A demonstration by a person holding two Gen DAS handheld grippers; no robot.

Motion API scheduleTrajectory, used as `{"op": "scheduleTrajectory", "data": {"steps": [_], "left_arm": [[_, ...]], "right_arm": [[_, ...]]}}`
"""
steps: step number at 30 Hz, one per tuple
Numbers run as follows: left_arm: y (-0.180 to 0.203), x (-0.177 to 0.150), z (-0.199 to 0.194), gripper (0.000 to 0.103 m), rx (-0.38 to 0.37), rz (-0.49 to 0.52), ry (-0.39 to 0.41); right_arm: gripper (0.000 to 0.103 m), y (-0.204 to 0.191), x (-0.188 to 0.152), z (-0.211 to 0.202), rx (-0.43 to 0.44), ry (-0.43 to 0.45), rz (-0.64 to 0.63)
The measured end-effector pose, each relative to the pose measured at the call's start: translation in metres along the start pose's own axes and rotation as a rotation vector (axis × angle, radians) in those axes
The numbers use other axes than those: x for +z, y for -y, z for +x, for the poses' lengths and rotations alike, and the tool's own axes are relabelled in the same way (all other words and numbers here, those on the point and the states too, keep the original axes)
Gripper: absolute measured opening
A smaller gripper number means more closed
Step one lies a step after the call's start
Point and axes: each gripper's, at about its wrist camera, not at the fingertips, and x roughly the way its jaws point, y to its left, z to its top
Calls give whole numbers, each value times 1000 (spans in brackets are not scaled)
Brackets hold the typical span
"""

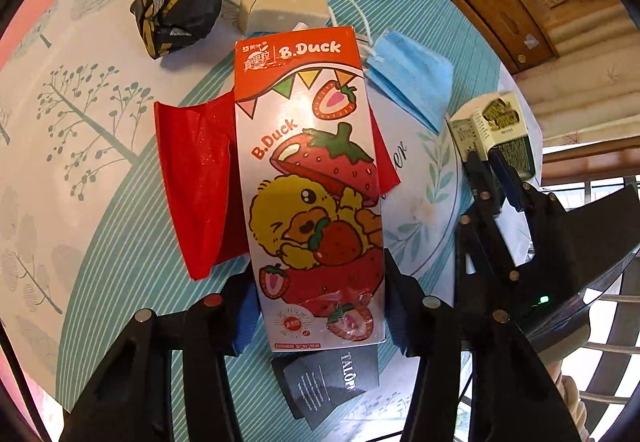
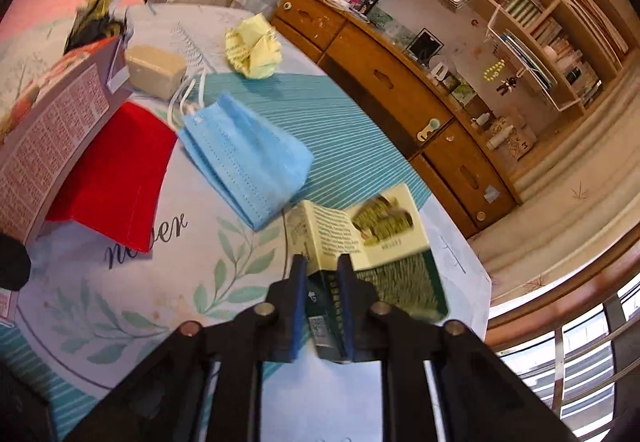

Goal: Collect trash
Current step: 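Grasp the B.Duck juice carton with the left gripper while the right gripper grasps the green-white snack box, then carry the juice carton and snack box with both grippers over the bin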

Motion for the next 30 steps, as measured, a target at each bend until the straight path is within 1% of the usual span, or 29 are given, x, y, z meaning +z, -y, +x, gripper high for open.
{"op": "scheduleTrajectory", "data": {"steps": [7,11,14,20,23,27,30], "left_arm": [[5,-15,-19,50,-16,42,21],[4,-28,-36,50,-29,78,28],[2,-37,-50,50,-43,103,32],[-12,-59,-82,50,-55,168,49],[-26,-71,-103,50,-55,222,61],[-46,-84,-124,50,-48,308,87],[-71,-96,-144,50,-64,361,88]], "right_arm": [[11,24,-5,-41,137,-23,190],[11,28,-13,-67,228,-54,311],[11,31,-19,-85,275,-77,392],[11,16,-29,-132,300,-88,458],[11,6,-30,-159,305,-80,490],[11,-18,-28,-197,293,-69,528],[11,-43,-24,-228,270,-52,554]]}}
